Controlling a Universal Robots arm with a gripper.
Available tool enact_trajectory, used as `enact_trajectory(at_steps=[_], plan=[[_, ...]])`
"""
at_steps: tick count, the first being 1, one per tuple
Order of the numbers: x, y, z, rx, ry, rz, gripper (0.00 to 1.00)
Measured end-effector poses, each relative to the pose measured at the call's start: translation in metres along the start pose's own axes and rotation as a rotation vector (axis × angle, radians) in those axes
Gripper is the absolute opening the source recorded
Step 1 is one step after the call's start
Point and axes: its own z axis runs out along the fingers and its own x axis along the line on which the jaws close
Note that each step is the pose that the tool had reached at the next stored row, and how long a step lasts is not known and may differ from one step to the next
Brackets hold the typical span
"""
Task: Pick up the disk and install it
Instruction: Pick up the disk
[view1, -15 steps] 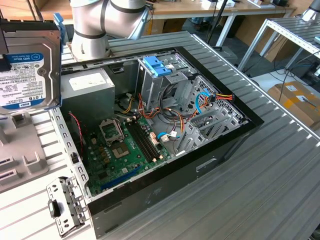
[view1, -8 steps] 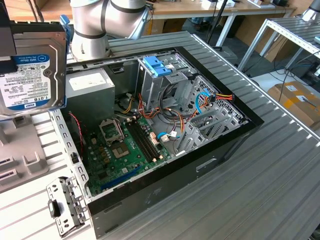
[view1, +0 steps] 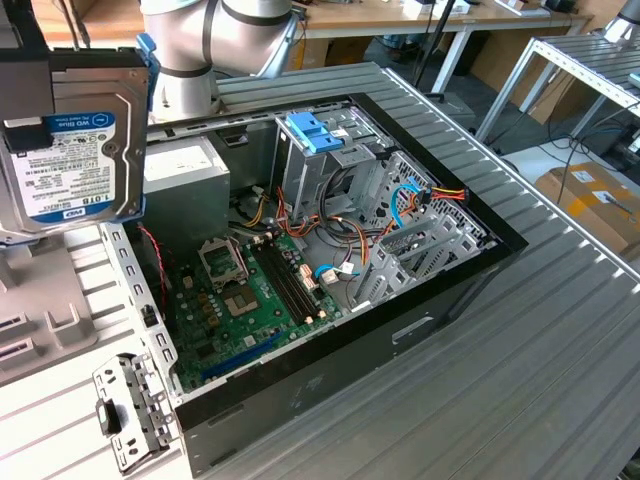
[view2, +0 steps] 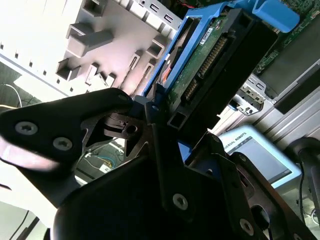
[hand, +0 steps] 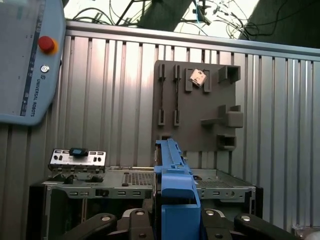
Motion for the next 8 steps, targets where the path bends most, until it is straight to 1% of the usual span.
enact_trajectory(at_steps=[8], plan=[[0.0041, -0.0061, -0.0007, 0.0000, 0.0001, 0.000, 0.36]])
